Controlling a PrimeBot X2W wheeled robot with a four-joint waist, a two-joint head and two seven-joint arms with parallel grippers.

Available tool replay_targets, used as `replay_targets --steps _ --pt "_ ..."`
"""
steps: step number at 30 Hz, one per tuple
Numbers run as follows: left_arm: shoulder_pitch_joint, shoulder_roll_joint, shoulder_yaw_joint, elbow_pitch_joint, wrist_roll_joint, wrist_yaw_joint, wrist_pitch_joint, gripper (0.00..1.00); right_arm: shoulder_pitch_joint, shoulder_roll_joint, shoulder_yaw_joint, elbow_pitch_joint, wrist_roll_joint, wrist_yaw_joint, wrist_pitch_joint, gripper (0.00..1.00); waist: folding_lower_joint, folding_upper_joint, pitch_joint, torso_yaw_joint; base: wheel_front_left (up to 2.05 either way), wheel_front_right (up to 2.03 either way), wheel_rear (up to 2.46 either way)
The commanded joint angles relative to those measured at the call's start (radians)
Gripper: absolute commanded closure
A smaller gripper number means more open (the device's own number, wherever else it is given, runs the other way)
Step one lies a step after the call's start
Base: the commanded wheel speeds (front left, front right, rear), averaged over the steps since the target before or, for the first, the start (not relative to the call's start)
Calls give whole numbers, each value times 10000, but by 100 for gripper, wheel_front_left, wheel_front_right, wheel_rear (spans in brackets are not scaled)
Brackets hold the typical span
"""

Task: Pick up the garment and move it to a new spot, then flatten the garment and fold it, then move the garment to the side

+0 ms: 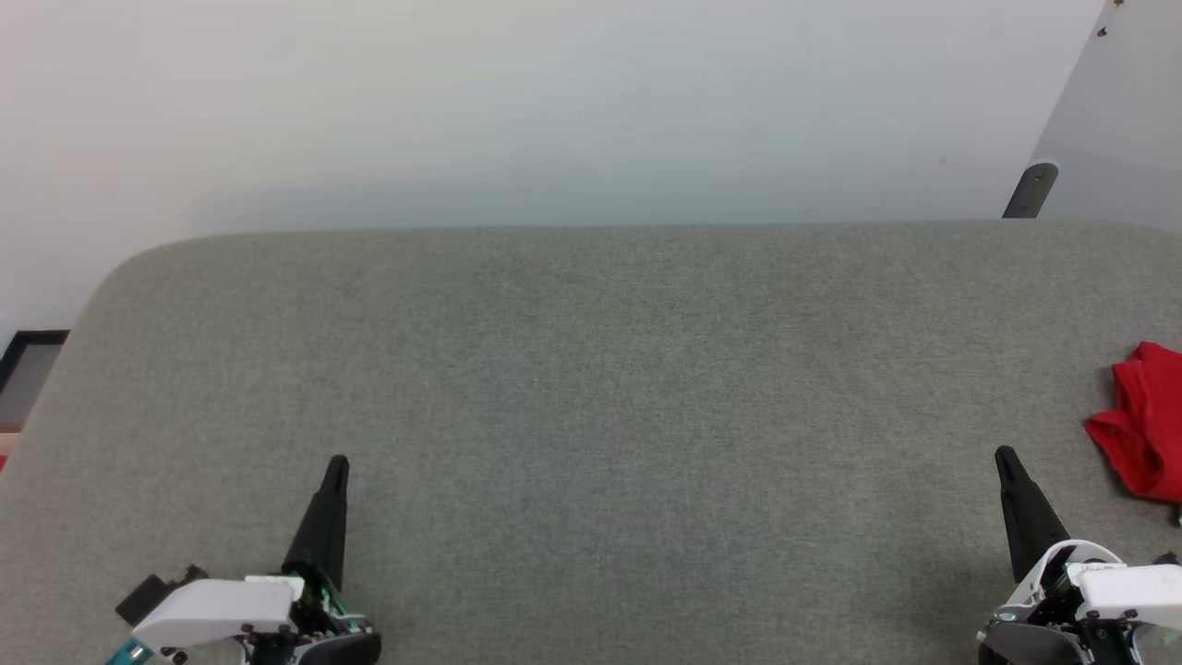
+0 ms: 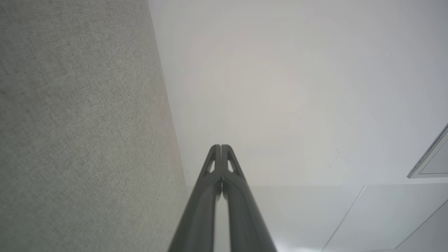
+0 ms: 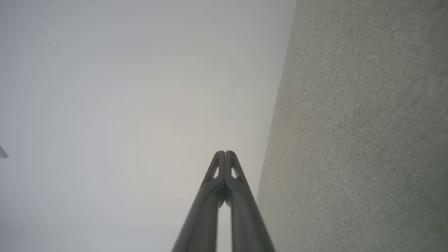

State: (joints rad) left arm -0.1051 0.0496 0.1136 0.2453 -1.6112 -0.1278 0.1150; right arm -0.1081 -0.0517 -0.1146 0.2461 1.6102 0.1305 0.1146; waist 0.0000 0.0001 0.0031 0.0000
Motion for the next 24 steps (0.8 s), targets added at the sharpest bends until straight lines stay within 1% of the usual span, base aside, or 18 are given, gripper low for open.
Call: replay_targets --steps 1,24 --pt "-93 -5 19 6 -34 -58 18 100 -34 35 6 1 51 4 4 100 0 -1 0 0 0 0 0" --pt "-92 -5 18 6 -35 -59 17 100 -34 35 7 1 52 4 3 100 0 -1 0 0 0 0 0"
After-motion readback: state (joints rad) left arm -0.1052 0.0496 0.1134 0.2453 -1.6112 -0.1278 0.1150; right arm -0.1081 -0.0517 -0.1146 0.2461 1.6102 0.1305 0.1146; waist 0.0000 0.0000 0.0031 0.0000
